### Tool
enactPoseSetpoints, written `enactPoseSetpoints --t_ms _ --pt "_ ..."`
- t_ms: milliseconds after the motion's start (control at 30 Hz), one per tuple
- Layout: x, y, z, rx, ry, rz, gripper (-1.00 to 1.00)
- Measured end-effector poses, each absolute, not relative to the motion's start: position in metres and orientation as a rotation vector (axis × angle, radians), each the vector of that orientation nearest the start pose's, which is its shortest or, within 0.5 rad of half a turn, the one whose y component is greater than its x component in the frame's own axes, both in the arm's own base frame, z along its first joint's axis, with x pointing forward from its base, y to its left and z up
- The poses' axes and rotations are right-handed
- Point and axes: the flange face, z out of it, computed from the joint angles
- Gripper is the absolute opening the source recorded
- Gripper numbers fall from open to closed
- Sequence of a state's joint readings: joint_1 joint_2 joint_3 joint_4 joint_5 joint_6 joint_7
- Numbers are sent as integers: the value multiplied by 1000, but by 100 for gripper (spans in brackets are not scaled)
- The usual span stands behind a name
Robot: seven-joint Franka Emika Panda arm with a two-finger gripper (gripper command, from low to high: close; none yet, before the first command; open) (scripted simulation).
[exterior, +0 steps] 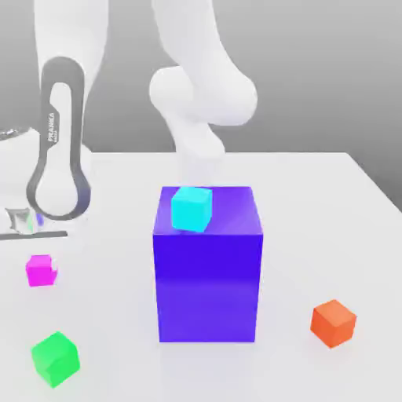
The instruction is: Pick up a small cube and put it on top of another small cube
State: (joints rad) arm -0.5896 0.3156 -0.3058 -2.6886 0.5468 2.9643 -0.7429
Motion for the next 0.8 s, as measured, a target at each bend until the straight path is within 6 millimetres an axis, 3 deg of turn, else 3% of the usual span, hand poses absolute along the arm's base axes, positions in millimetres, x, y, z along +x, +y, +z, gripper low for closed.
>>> enactPoseSetpoints --t_ms 200,467,733,800 --pt "212 -332 188 -2978 997 1 -100" --pt "314 -306 214 -3131 238 3 -100" --pt "421 -241 240 -3082 -601 3 -100" --pt "433 -232 228 -3064 -691 2 -100"
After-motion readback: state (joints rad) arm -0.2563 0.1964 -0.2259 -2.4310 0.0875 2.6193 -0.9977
